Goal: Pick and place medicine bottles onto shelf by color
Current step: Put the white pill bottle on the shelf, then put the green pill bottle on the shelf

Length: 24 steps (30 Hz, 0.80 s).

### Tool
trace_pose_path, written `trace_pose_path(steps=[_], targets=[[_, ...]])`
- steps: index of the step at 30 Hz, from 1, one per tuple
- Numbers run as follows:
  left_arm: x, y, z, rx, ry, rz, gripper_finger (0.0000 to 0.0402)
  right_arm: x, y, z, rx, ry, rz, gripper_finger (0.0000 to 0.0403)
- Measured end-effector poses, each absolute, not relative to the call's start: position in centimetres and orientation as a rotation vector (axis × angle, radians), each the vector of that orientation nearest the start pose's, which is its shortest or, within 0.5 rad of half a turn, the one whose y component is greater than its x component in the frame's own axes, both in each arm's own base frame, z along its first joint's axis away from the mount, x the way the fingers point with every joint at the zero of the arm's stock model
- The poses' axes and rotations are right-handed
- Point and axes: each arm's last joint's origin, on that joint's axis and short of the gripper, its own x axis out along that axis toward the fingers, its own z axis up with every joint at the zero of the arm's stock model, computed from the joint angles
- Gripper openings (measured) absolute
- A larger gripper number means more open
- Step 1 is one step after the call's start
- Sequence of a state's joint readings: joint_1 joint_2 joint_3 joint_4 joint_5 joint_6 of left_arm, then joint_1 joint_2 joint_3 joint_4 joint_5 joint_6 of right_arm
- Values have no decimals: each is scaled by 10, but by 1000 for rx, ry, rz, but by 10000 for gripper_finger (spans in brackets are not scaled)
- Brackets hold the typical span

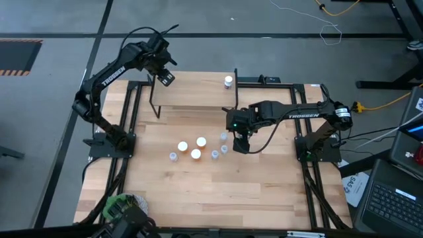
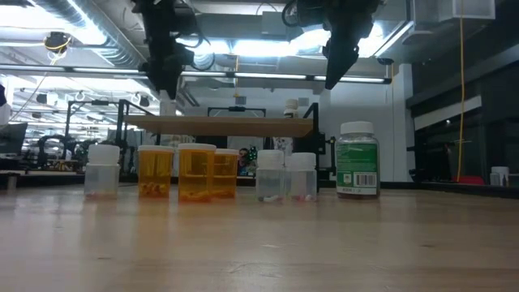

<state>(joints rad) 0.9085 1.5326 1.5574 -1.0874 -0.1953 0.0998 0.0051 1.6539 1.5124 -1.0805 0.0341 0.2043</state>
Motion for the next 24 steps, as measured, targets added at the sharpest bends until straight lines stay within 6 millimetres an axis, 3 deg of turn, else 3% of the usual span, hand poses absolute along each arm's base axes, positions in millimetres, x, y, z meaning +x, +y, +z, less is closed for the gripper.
trace_pose_path(steps=[15, 20, 24], targets=[[183, 242, 353, -232, 1084, 983, 272, 326, 1, 301, 154, 1214, -150, 298], [188, 239, 378, -177, 996, 987, 273, 326, 1, 301, 156, 1214, -151, 298], [195, 224, 405, -141, 953, 948, 271, 326, 1, 301, 158, 1214, -152, 298]])
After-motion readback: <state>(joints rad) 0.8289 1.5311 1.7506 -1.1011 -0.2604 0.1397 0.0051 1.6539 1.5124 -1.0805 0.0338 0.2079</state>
